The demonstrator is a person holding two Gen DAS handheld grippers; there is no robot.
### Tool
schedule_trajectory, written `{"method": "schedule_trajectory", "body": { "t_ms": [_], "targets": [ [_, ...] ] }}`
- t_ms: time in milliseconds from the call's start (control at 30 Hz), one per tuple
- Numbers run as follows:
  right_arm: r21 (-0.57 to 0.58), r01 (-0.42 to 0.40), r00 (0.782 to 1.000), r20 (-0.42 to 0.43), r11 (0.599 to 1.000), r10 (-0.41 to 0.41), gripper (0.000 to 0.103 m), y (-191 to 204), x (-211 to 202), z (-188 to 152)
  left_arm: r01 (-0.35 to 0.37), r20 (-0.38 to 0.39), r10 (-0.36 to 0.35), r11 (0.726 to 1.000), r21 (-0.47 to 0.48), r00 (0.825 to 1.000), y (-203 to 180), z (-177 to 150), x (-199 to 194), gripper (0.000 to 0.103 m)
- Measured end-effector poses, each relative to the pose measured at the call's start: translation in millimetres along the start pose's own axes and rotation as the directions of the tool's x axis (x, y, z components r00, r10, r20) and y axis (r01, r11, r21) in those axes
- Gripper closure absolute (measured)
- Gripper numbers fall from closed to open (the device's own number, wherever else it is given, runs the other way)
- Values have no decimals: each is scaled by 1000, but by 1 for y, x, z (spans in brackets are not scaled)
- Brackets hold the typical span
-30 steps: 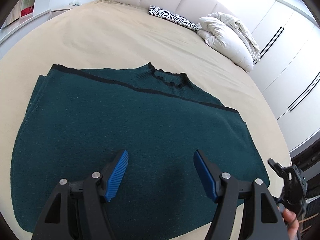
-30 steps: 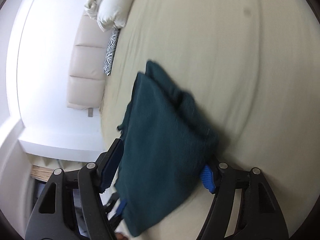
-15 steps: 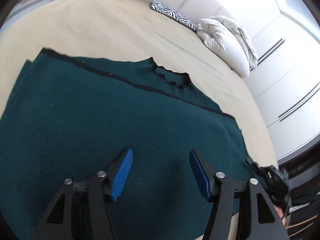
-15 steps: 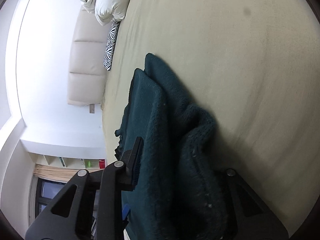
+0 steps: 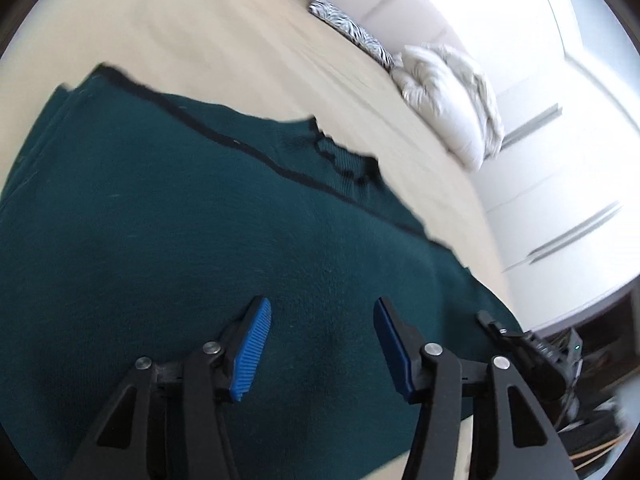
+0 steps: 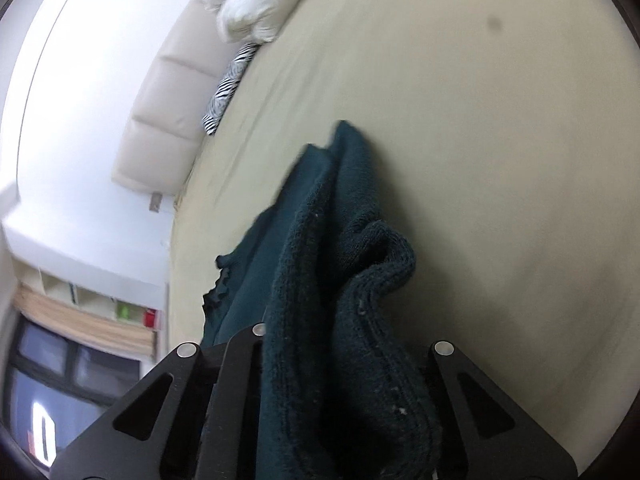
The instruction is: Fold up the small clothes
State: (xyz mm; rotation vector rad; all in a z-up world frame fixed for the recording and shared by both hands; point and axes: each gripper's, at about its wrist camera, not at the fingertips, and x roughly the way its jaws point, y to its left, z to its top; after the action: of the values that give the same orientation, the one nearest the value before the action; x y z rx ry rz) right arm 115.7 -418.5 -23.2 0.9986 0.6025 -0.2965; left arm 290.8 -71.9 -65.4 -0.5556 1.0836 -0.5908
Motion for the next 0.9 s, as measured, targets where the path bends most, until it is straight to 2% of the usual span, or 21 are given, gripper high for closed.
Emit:
{"method": "schedule_trajectory", "body": {
  "t_ms": [67,133,200,267,300,333,433,533,567,633,700,800,900],
  "targets": [
    [-161,9,1000,-12,987,-11,92,46,5,-13,36,32,-34,997,-64,999,14,7,-17,41],
    [-407,3,998,-53,913,-27,92,106,18,-50,77,59,-70,988,-131,996,31,14,-31,29],
    [-620,-28,993,-105,784,-47,92,150,32,-98,127,55,-119,974,-185,991,46,19,-36,22],
    [-756,-49,984,-148,653,-98,93,171,50,-146,181,22,-180,957,-225,983,56,23,-35,21],
    [-810,-50,980,-153,584,-128,93,176,59,-170,182,10,-185,957,-227,983,58,25,-35,21],
    [-831,-61,977,-162,553,-137,93,177,63,-183,177,-5,-183,960,-218,983,57,25,-34,21],
    [-867,-43,980,-134,496,-149,92,175,64,-208,141,-38,-151,971,-194,988,51,26,-26,20],
    [-850,-58,982,-144,523,-125,92,173,58,-200,121,-36,-131,970,-209,991,49,30,-20,24],
    [-851,-60,982,-144,521,-121,92,174,57,-200,107,-39,-118,972,-209,992,47,32,-18,32],
    [-870,-69,982,-145,488,-119,89,171,50,-198,88,-71,-104,976,-201,992,42,36,-9,53],
    [-886,-71,984,-139,458,-115,89,173,41,-214,56,-105,-77,981,-187,991,38,39,-2,79],
    [-911,-72,988,-121,405,-98,87,171,21,-223,49,-118,-70,984,-171,991,41,45,-3,88],
    [-948,-38,996,-61,317,-61,87,163,-5,-243,48,-123,-66,988,-149,990,45,49,-9,89]
  ]
}}
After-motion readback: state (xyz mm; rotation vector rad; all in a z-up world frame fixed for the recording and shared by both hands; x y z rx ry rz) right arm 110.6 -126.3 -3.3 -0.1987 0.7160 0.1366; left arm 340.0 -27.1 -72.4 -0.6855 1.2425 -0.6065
